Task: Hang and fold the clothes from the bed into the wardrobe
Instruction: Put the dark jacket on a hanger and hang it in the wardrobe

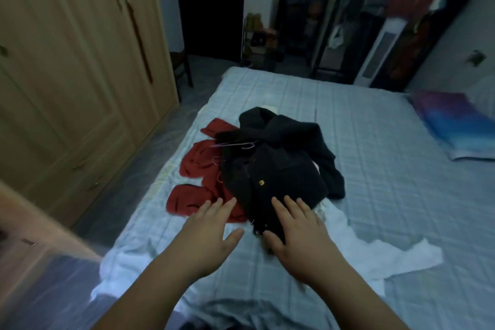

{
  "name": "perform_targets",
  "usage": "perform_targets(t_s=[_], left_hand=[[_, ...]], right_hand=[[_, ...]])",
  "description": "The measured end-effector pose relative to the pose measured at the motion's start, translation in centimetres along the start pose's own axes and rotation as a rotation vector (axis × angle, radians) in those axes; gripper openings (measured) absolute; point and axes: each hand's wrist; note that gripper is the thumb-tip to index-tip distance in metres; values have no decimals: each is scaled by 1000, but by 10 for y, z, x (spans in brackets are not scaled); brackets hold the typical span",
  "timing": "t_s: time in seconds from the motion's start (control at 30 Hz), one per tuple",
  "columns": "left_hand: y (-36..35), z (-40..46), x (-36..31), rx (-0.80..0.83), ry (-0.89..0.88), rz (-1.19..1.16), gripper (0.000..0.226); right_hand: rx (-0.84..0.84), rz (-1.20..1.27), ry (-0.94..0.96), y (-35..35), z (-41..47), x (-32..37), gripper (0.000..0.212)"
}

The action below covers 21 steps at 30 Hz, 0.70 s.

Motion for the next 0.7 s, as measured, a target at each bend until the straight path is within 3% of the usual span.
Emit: perform_targets(t_s=[0.23, 0.7], left_hand=[[15, 95, 24, 14, 8, 2, 75], [37, 351, 114, 107, 5, -41, 74]], right_hand=[[16, 47, -31, 5, 76, -22, 73], [124, 135, -180, -3, 316, -70, 74]])
Point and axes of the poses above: each hand's wrist, its own z-axis towards the middle knuckle, its own y-axis out of the back of the hand, x = y × z, and after that the axes turned 4 degrees about x, right-handed
